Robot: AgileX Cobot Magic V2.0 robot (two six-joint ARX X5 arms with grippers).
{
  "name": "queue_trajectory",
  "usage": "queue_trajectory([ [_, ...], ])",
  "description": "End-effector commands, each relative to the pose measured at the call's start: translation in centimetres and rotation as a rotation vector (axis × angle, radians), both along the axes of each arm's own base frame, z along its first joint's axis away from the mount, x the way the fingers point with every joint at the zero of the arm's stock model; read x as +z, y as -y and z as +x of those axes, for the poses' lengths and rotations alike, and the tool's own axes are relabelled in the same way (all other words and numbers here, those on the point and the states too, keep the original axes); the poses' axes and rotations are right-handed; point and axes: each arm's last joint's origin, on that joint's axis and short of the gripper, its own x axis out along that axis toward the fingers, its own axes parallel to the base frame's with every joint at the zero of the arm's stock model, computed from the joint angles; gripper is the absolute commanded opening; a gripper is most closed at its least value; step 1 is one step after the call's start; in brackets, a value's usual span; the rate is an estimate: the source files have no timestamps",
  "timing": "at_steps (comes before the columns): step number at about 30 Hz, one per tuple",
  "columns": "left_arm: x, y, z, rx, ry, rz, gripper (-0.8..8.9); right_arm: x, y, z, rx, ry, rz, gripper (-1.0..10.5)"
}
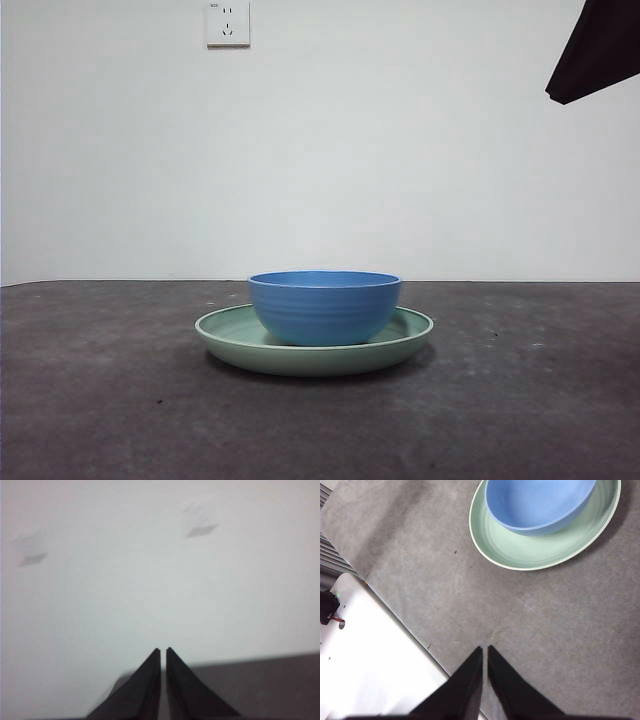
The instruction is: Pick up the blue bowl, put it on the green plate, put it on desk
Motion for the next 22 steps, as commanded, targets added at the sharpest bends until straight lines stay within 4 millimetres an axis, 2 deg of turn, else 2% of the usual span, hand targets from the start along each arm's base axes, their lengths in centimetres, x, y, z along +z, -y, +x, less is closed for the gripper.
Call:
queue_trajectory([
  [1,-2.6,-0.3,0.3,0.038,-0.047,0.002,0.19,0.3,-0.2,0.2,0.013,0.021,0.003,0.1],
  [6,-7.6,-0.5,0.9,0.049,-0.130,-0.039,0.19,0.3,-0.2,0.2,0.013,0.021,0.003,0.1],
  [12,-12.2,-0.6,1.4,0.048,-0.217,-0.072,0.19,0.3,-0.2,0.2,0.013,0.021,0.003,0.1],
  [15,-13.6,-0.6,1.5,0.049,-0.240,-0.075,0.19,0.3,-0.2,0.2,0.013,0.021,0.003,0.1],
  [22,-15.4,-0.6,1.5,0.049,-0.265,-0.078,0.19,0.3,-0.2,0.2,0.013,0.021,0.003,0.1],
])
